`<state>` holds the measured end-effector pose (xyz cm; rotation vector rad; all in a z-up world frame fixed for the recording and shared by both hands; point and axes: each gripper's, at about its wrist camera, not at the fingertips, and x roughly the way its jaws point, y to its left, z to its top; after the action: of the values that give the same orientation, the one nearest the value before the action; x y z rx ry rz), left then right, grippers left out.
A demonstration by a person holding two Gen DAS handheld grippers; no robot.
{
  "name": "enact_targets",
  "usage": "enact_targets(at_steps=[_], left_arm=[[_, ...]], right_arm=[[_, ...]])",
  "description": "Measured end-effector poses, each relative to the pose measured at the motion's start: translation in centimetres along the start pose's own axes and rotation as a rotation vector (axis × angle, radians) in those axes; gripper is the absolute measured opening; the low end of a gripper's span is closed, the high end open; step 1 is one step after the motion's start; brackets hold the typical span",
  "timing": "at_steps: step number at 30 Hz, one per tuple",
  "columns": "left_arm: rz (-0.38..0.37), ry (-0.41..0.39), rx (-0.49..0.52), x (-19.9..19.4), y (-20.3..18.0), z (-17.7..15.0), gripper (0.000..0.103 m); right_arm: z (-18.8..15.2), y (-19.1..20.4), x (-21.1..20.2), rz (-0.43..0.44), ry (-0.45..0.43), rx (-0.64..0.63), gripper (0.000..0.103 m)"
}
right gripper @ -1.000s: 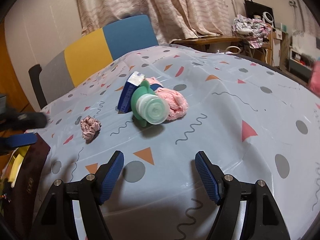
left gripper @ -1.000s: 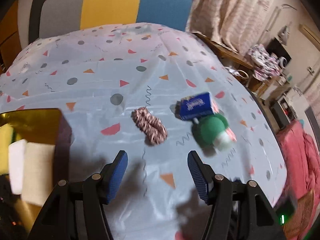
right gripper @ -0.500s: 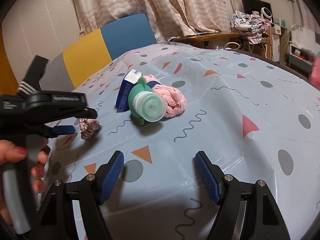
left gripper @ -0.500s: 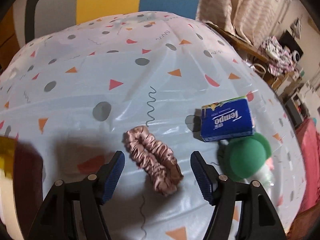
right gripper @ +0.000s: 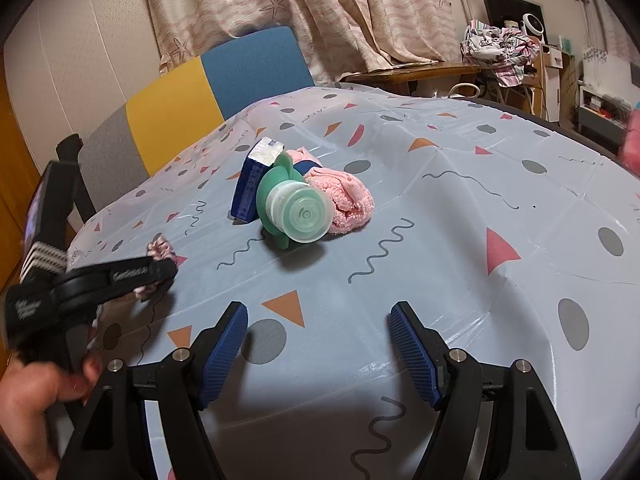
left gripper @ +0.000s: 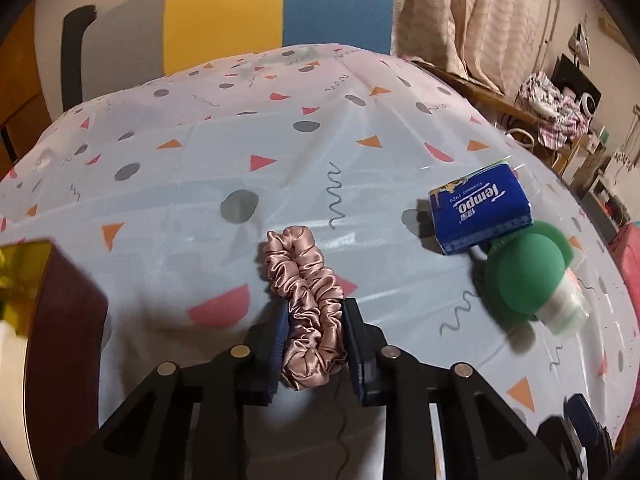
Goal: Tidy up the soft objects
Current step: 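Grasp the green-capped bottle with the right tool while the left tool holds the pink scrunchie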
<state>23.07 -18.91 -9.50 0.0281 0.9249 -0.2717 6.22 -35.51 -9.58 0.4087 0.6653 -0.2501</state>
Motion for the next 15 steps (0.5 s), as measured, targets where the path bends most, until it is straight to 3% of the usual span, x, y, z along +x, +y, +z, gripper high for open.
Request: enact_targets(at_steps=[8, 15], left_arm=[[-0.018, -0.028, -0.034, -1.6, 1.1, -2.2, 0.026], [-0.048, -0.042, -0.014, -2.6, 1.4, -3.7, 0.026]], right_arm=[[0.1, -0.1, 0.0, 0.002, 0.001, 0.004, 0.075], [1.3, 1.1, 0.0, -0.023, 0.074, -0.056, 0.076]])
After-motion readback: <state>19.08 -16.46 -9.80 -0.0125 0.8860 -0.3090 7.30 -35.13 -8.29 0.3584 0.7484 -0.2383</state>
